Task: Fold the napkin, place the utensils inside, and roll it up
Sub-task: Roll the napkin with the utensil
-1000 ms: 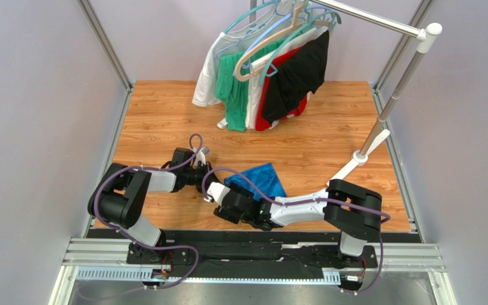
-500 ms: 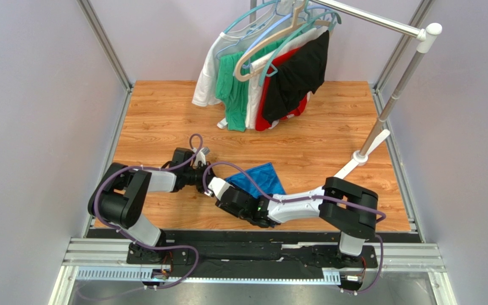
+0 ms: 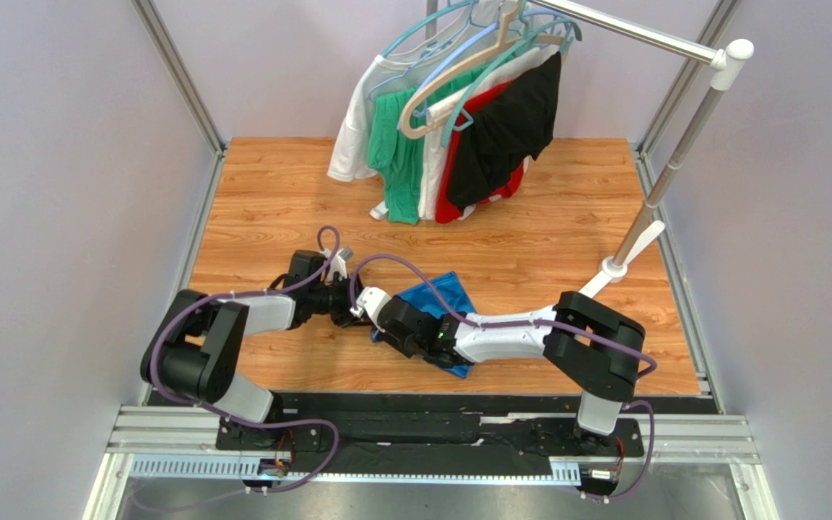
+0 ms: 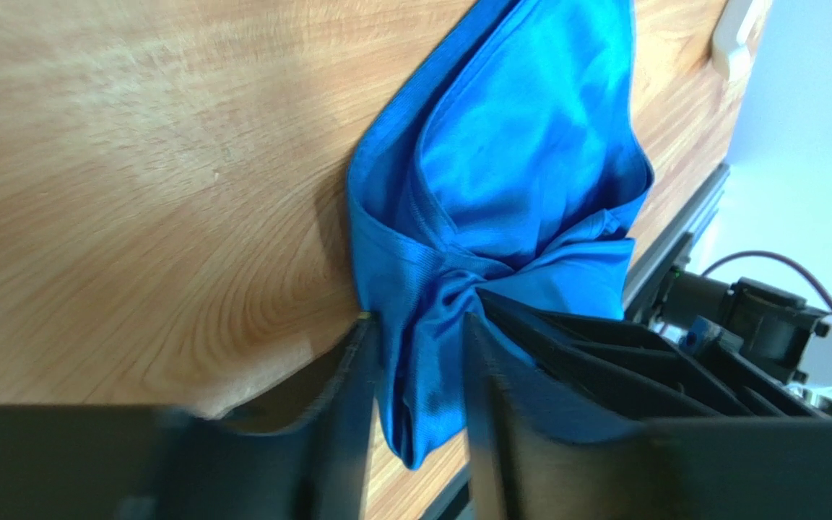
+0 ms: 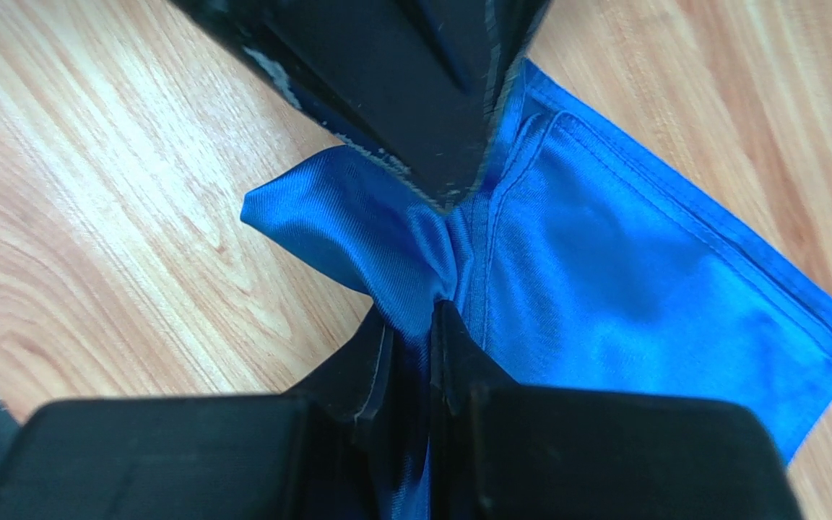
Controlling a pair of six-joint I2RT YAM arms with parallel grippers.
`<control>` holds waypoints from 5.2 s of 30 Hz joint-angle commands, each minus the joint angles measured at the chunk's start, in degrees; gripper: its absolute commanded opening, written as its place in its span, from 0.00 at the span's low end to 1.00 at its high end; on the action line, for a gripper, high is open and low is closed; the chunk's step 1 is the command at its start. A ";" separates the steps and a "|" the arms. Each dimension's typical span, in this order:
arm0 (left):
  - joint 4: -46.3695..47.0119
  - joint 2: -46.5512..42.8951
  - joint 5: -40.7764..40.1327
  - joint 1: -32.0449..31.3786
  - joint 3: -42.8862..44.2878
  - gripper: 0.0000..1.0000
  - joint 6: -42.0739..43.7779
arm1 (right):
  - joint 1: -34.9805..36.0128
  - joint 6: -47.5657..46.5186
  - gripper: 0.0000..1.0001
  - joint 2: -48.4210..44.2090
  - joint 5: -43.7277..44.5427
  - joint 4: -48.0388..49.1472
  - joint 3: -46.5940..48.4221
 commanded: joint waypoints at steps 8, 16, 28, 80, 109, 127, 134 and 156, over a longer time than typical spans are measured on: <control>-7.39 -15.74 -9.98 3.90 -2.06 0.56 1.13 | -8.01 4.24 0.00 2.60 -27.30 -13.73 5.40; -0.81 -21.97 -10.00 4.34 -8.38 0.56 2.80 | -12.94 6.35 0.00 4.88 -39.44 -17.77 9.88; 9.04 -29.98 -5.43 1.89 -14.80 0.57 4.73 | -19.53 7.32 0.00 11.20 -53.07 -20.24 13.57; 8.98 -8.54 -9.82 -6.21 -7.87 0.00 8.51 | -28.76 7.58 0.69 22.38 -70.57 -22.35 20.96; -6.15 5.09 -4.28 -6.12 7.17 0.00 9.83 | -35.80 9.16 0.73 -10.66 -42.19 -13.56 1.11; -8.62 4.38 -4.02 -6.12 9.01 0.00 10.27 | -35.88 12.59 0.70 -29.49 -34.45 -17.96 -13.58; -8.62 4.38 -4.28 -6.12 8.84 0.00 10.36 | -35.80 12.68 0.55 -26.76 -35.67 -15.76 -14.20; -10.29 4.03 -5.87 -6.12 8.49 0.00 9.57 | -35.71 22.17 0.00 -20.52 -30.23 -22.88 -16.49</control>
